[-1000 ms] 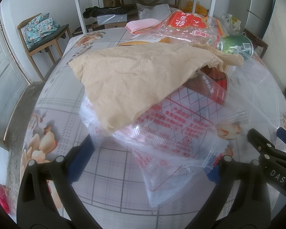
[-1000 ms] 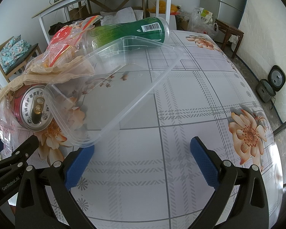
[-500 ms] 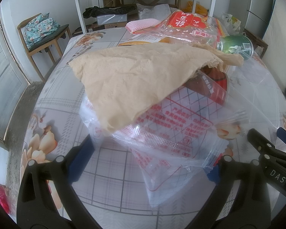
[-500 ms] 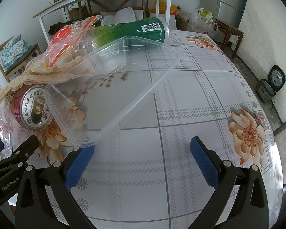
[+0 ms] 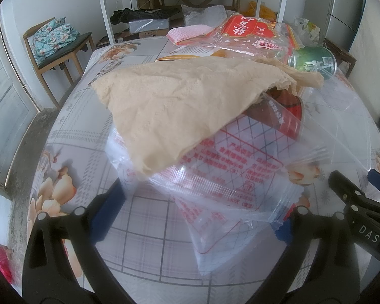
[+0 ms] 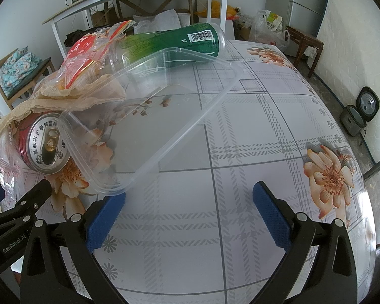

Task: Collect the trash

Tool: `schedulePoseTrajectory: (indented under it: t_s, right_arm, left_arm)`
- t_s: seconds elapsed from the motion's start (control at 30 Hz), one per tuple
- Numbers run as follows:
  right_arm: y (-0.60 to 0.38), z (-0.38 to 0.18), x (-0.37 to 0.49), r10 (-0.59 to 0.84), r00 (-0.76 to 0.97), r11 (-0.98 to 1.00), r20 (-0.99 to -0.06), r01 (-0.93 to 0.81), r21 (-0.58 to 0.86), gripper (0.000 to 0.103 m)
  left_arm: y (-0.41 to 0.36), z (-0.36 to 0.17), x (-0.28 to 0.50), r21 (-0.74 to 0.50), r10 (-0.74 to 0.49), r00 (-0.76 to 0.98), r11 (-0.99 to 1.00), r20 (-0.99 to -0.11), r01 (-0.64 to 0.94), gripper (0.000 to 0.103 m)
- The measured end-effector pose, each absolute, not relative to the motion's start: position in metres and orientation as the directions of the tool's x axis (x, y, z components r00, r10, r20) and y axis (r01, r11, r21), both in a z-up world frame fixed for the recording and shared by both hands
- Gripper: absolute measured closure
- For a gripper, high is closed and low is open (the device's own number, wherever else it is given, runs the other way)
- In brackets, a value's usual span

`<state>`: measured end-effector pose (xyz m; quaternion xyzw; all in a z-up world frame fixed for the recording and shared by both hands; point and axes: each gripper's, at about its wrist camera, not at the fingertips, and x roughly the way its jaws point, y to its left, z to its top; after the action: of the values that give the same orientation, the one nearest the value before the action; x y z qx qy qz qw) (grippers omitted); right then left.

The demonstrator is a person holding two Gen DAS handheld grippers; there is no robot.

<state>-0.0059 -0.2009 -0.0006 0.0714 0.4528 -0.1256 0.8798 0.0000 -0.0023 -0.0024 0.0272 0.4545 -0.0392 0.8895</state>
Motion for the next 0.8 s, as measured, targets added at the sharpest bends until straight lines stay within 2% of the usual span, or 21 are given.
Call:
schedulePoseTrajectory:
  t_s: [0.8]
  right_arm:
    - [-0.2009, -0.0008, -0.0046, -0.152, 0.560, 0.961, -0.814, 0.278, 0.012, 0.005]
  left_arm:
    - [-0.0043, -0.0016, 0.0016, 0.010, -0.042, 0.584, 0.996, -0.811, 0.085, 0.007]
